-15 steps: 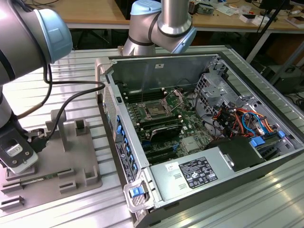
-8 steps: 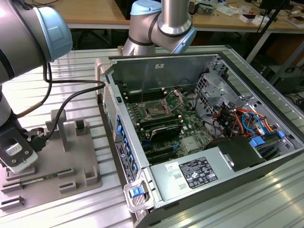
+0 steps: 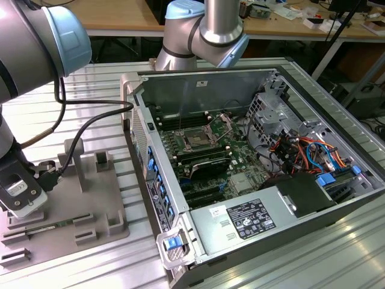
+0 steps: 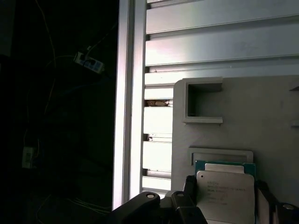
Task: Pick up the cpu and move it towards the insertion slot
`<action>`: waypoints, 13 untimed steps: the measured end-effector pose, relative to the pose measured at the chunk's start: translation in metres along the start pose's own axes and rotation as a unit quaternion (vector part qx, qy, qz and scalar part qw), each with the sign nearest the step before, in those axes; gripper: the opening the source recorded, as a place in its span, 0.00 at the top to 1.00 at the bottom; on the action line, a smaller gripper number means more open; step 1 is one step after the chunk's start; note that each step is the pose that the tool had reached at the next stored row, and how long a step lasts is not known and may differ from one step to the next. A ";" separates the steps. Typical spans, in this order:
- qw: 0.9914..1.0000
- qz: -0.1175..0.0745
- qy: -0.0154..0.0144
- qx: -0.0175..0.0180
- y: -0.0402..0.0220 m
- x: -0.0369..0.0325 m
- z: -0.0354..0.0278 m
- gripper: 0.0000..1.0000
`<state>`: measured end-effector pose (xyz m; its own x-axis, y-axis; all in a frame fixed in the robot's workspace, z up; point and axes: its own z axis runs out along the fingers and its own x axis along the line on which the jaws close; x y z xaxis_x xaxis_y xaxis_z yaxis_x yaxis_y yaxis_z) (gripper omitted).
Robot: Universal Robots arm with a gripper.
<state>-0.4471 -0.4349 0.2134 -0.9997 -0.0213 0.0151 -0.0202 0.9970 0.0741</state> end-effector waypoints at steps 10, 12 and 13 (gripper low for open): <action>1.000 0.000 0.000 0.000 0.0003 0.0000 -0.0045 0.45; 1.000 0.000 0.000 0.000 0.0004 0.0000 -0.0057 0.45; 1.000 0.000 0.000 0.000 0.0004 0.0000 -0.0057 0.45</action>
<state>-0.4470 -0.4349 0.2191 -0.9997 -0.0213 0.0149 -0.0202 0.9970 0.0742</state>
